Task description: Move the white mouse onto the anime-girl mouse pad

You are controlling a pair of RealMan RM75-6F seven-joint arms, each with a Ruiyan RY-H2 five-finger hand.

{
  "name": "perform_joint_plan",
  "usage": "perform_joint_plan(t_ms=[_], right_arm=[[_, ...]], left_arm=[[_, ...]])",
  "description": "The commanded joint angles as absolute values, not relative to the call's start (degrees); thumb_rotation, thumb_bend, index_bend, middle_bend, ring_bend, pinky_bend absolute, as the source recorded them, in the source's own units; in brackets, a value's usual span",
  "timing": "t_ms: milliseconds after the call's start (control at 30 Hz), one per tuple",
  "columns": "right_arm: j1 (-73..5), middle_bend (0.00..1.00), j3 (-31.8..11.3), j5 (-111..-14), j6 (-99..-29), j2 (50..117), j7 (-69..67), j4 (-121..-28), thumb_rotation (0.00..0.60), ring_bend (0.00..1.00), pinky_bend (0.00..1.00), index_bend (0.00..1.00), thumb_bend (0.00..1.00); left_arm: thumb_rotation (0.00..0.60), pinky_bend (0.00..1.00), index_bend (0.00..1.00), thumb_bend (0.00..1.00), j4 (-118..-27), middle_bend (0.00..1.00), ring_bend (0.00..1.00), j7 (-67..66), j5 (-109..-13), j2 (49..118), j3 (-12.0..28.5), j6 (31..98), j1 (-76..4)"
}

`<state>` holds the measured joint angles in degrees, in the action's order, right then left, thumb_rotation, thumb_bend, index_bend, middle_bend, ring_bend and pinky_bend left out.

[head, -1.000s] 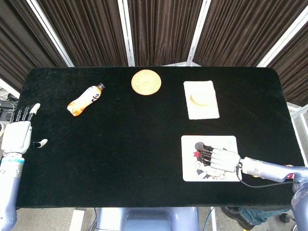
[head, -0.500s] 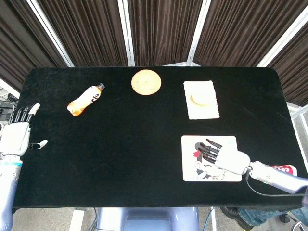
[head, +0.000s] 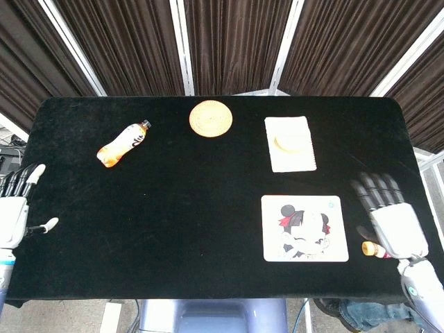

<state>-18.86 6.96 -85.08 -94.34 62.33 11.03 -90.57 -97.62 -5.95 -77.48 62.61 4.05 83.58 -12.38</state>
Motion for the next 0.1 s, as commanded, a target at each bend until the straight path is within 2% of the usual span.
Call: perform_joint_plan(t_ms=[33,100], right_arm=[[-15.1,0.00,5.9,-82.1,-96.3,62.5,12.7,-93.2,0.600,0.00,0.00,0.03,0.00],[-13.7,0.00,5.7,-81.5,-97.0,62.9,13.4,-94.0,0.600,0.00,0.00,0.03,0.00]], left_arm=[[0.600,0.00,0.00,0.00,-96.9,0.00,0.00,-5.3,-78.8,62.6,3.4,84.9,-11.3],[0.600,0.00,0.00,0.00,-96.5,0.00,0.00,-4.6,-79.5,62.7,3.2,85.6,-10.8]])
